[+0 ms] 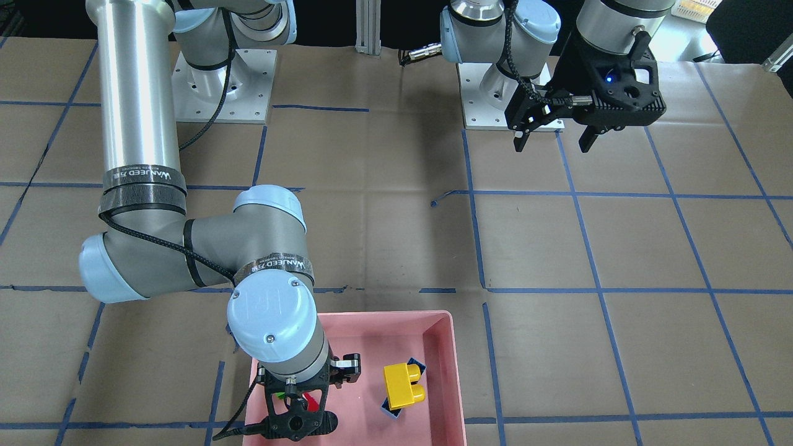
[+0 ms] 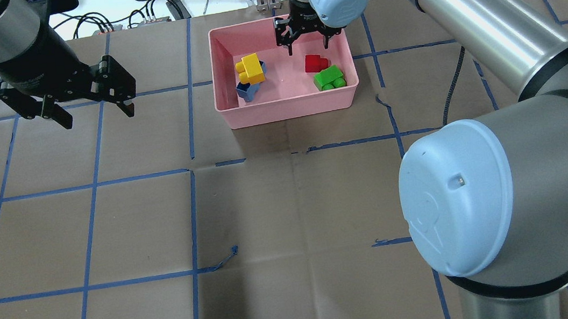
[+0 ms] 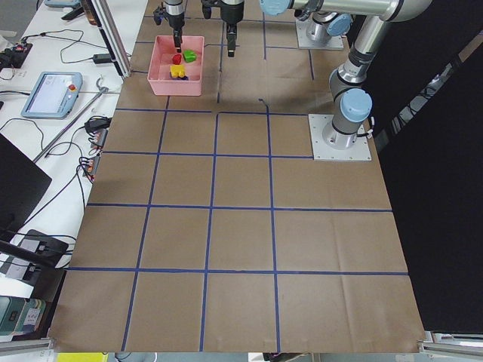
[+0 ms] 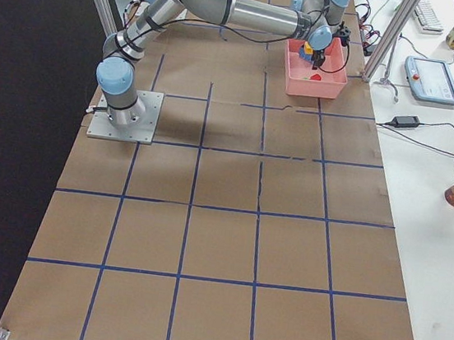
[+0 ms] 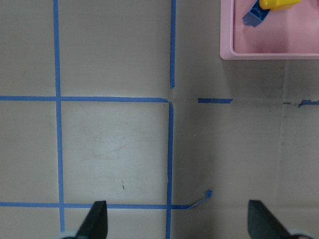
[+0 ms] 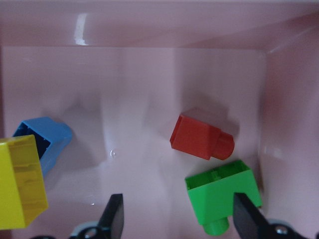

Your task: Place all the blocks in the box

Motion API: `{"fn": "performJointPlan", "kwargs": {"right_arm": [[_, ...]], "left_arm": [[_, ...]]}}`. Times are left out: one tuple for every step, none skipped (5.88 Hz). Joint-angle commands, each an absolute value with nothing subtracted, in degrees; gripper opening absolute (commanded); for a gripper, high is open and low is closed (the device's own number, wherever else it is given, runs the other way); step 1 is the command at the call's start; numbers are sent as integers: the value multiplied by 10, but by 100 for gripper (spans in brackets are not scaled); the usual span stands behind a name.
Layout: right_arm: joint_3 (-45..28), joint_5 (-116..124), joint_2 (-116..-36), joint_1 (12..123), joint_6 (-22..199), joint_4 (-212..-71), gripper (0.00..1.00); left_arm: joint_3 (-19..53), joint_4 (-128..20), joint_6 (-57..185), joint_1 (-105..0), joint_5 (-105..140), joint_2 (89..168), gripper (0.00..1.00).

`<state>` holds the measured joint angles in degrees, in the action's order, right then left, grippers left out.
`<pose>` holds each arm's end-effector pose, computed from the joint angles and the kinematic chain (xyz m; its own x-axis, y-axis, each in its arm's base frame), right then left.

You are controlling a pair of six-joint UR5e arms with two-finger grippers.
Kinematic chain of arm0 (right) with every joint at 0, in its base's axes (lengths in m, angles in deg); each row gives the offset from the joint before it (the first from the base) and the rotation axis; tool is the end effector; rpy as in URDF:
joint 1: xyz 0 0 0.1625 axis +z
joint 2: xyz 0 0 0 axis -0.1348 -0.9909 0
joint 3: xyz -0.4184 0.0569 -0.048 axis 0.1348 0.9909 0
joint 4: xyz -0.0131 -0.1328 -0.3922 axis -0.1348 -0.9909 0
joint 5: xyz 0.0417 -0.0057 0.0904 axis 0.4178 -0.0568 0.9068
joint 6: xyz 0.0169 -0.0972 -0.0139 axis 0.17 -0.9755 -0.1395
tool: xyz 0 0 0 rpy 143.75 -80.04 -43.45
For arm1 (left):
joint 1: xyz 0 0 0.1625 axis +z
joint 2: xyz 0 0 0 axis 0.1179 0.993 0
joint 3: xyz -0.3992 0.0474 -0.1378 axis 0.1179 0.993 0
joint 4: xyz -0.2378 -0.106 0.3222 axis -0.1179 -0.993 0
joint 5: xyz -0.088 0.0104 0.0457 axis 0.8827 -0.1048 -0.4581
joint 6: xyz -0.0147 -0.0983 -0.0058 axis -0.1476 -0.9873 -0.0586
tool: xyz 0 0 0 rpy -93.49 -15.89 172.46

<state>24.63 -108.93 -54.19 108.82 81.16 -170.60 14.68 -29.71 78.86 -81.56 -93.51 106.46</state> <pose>0.2807 -0.7366 0.3043 -0.9991 -0.0384 -0.0184 -0.0369 0.9966 -0.0739 -0.1199 -0.4798 0.5156 -0.9997 -0.0245 0.0045 -0.0246 0.9992 -0.0330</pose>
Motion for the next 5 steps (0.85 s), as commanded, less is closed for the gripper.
{"fn": "performJointPlan", "kwargs": {"right_arm": [[241,-1116,-607,1057,805,-1579,100],[226,-1115,-648,1043,772,-1527,100],[163,-1114,-708,1018,730,-1524,100],[77,-1110,-788,1002,728,-1527,100],[17,-1102,-860,998,734,-1527,100]], "left_arm": [[147,-297,789,-816,-935,1065,100],[146,-297,789,-816,-935,1065,100],[146,-297,789,-816,-935,1065,100],[146,-297,789,-816,-935,1065,100],[146,-297,789,-816,-935,1065,100]]}}
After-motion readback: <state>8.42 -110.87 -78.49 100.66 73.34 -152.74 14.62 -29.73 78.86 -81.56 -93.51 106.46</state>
